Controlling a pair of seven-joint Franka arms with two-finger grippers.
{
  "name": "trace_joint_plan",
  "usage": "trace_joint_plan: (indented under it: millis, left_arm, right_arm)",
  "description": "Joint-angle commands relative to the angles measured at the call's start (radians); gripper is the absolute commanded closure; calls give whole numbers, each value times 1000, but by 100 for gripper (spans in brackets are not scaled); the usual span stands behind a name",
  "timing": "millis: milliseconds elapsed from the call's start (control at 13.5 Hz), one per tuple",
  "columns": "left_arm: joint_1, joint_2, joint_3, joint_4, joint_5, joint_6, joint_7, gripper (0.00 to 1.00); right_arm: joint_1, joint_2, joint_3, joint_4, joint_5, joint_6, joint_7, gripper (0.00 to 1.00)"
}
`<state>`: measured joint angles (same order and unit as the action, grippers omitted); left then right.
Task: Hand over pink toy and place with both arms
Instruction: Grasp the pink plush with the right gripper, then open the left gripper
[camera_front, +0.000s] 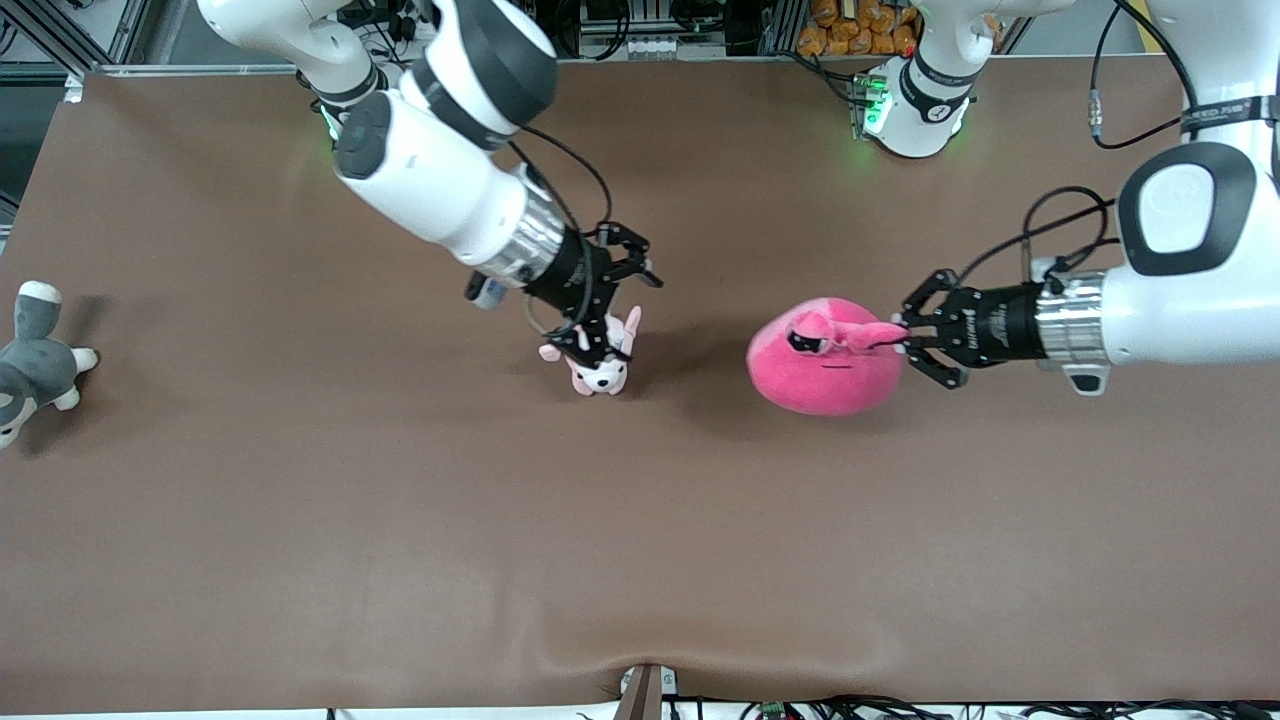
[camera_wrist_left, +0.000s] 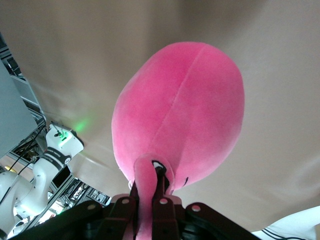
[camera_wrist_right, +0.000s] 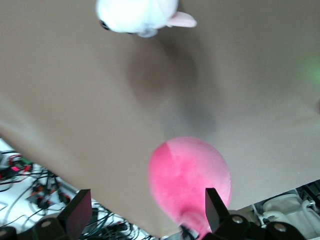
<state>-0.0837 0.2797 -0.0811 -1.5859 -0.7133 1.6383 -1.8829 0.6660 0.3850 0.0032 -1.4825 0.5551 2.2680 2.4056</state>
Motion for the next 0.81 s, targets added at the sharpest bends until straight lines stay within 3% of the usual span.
trace_joint_plan:
  millis: [0,296,593,667,741]
  left_arm:
    - [-49,15,-6,43,-31,12,-70,100]
    - [-111,18,-6,46,-29,58,-137,100]
    - [-152,32,-6,44,-26,77,-157,100]
    - [-154,32,-6,44,-28,80,-160,100]
    - [-154,32,-6,44,-29,81,-162,100]
  right_arm:
    - [53,35,-8,31,29,63,29,0]
    - [87,43,-8,34,77,102,46,0]
    - [109,67,-9,45,71,143,53,0]
    - [112,74,-9,48,66,162,55,6]
    - [113,77,-11,48,52,163,50,56]
